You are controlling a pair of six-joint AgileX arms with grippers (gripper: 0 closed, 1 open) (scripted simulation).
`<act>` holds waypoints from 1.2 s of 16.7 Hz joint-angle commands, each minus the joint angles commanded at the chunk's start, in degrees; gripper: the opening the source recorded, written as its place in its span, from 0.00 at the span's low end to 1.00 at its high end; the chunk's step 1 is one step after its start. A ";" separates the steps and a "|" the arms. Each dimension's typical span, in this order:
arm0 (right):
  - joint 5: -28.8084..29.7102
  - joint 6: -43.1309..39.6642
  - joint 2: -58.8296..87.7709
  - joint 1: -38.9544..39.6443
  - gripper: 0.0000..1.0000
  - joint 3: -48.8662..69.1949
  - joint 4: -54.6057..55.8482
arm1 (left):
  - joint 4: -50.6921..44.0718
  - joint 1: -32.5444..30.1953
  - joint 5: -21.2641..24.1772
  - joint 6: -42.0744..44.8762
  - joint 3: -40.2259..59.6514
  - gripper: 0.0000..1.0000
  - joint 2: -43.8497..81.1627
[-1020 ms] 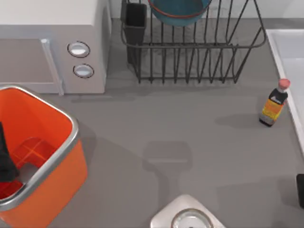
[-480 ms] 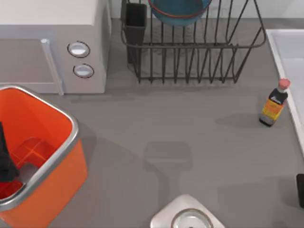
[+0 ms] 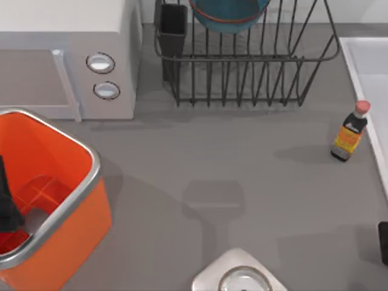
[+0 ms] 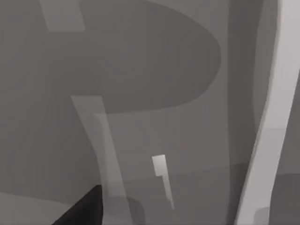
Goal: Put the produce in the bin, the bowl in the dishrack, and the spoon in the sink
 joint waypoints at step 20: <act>-0.26 5.20 -10.31 8.17 0.00 11.96 -24.17 | 0.00 0.00 0.00 0.00 0.00 1.00 0.00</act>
